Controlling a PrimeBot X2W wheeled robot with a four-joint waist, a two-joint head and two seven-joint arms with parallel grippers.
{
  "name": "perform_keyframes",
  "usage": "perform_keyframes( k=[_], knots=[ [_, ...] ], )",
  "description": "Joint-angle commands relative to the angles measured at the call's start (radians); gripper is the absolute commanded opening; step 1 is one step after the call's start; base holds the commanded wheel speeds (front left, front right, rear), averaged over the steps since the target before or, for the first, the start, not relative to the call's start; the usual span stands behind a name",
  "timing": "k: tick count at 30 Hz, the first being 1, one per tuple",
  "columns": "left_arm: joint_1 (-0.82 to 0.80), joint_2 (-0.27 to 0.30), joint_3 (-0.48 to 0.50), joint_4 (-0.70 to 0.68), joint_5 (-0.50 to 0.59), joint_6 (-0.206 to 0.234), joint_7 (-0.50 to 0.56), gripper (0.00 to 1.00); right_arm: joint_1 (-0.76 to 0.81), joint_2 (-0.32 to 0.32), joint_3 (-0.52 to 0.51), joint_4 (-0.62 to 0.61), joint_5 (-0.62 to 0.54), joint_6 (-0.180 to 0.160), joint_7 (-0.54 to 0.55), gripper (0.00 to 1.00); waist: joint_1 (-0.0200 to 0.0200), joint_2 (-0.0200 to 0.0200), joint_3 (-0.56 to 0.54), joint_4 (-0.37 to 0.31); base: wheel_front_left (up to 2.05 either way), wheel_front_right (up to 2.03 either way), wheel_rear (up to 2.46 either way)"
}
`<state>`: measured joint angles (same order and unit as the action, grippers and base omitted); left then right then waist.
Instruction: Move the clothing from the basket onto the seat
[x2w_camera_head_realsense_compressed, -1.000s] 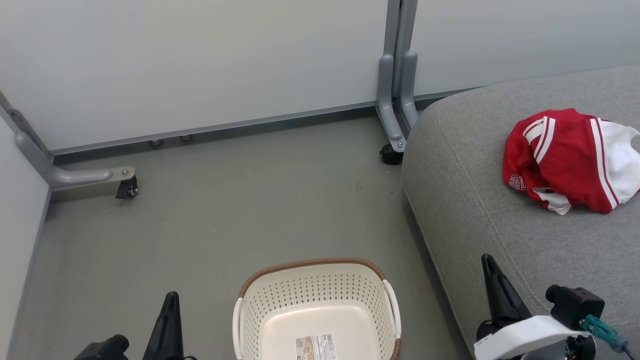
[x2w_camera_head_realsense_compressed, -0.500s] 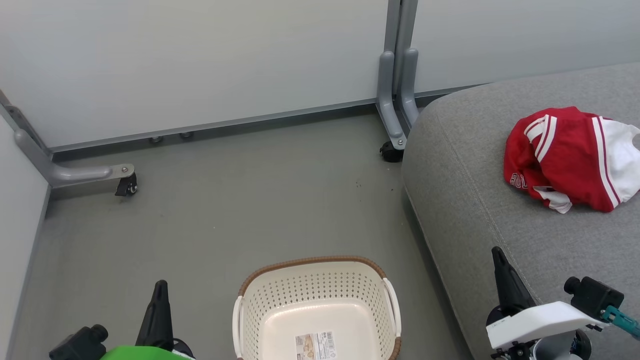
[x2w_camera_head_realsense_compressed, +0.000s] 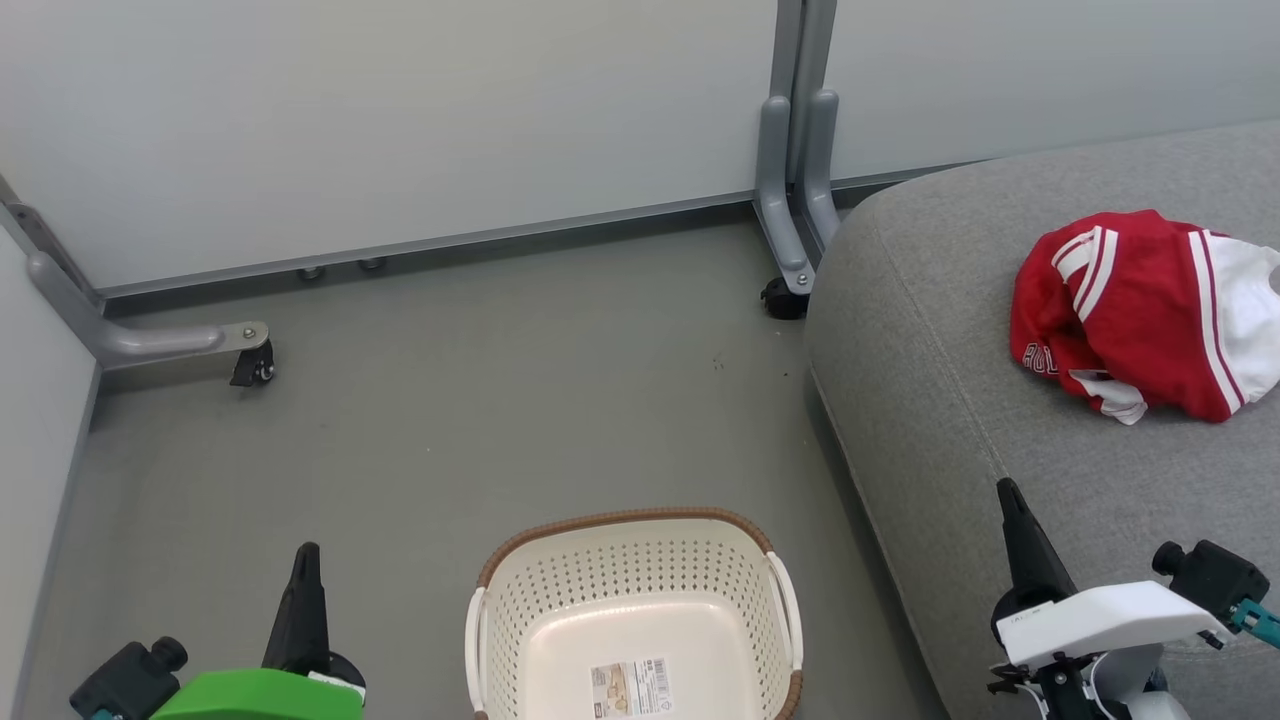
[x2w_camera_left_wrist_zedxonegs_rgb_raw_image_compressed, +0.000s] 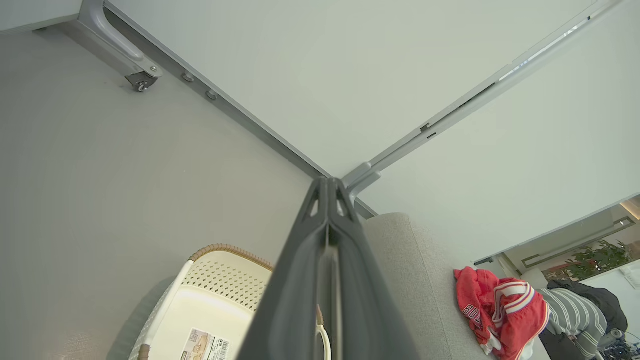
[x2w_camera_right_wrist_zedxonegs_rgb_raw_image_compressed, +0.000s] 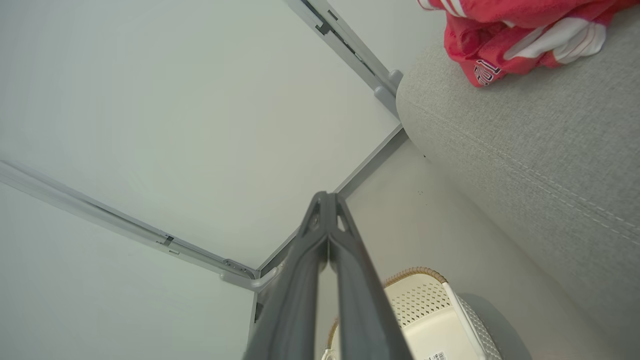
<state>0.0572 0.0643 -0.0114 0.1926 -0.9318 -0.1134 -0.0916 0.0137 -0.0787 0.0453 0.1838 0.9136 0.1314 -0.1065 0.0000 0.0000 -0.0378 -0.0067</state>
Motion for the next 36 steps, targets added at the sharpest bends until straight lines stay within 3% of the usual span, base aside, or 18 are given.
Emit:
perform_keyframes(
  k=[1, 36],
  knots=[
    [-0.034, 0.009, 0.007, -0.008, -0.034, -0.003, 0.007, 0.00, -0.026, -0.006, -0.007, -0.005, 0.037, 0.000, 0.007, 0.00, 0.0000, 0.0000, 0.001, 0.000, 0.00, 0.00, 0.00],
    [-0.109, 0.009, 0.057, 0.023, -0.393, -0.011, 0.101, 0.00, -0.078, -0.008, -0.063, 0.029, 0.414, 0.000, 0.102, 0.00, 0.0000, 0.0000, 0.019, 0.003, 0.00, 0.00, 0.00]
  ],
)
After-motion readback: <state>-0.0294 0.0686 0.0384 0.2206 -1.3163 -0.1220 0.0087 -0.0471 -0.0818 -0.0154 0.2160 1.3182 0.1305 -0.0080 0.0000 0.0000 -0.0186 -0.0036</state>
